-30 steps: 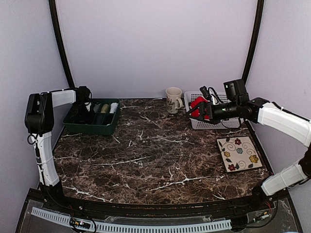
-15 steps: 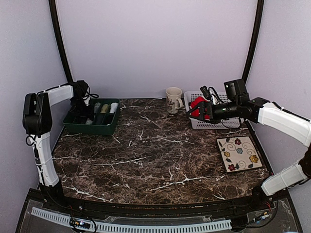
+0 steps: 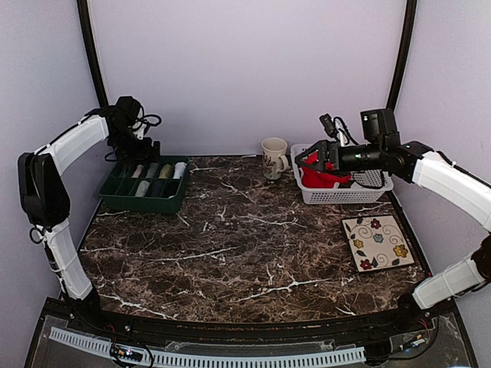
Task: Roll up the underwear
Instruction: Reset both arms
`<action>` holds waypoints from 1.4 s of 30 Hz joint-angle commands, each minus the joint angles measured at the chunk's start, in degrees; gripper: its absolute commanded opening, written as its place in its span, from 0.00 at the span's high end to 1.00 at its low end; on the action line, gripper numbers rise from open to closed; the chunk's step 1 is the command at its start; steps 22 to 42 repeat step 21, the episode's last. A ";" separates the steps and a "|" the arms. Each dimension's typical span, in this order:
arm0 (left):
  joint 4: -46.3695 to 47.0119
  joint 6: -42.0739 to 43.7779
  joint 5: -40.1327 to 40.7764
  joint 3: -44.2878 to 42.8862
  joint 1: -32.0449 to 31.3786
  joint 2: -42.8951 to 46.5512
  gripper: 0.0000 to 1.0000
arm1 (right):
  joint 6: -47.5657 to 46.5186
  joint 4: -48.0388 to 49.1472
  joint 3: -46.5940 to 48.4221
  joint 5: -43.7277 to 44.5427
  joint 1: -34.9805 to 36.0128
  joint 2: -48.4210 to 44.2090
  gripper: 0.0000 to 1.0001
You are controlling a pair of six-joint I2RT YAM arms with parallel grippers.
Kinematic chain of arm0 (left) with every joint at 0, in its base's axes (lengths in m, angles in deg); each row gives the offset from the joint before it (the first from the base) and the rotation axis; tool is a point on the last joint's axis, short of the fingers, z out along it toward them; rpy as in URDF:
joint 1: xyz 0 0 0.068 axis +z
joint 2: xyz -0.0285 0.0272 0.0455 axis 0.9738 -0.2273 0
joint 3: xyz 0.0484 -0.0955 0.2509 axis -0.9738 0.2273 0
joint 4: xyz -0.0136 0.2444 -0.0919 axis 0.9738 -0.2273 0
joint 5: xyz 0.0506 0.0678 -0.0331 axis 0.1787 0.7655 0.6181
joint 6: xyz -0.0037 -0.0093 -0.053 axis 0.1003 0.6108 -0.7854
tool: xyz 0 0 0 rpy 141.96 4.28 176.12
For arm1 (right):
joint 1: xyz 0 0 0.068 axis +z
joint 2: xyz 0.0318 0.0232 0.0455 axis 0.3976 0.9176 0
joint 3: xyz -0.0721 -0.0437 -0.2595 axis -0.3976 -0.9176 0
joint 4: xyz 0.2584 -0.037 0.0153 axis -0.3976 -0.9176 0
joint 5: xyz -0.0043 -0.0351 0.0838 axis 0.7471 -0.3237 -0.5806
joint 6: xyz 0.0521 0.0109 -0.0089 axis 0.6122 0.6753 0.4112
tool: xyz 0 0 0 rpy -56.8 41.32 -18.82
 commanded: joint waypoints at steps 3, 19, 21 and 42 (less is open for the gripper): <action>0.21 -5.46 2.95 1.57 -12.15 7.81 0.04 | 0.71 2.92 2.27 0.19 -0.94 0.42 0.00; 13.36 -23.95 0.44 30.11 -33.16 24.28 0.03 | 13.21 14.85 -17.87 0.44 3.08 -5.96 0.00; 14.68 -24.40 0.71 30.99 -33.32 25.35 0.02 | 12.88 14.66 -18.71 0.55 3.24 -6.32 0.00; 14.68 -24.40 0.71 30.99 -33.32 25.35 0.02 | 12.88 14.66 -18.71 0.55 3.24 -6.32 0.00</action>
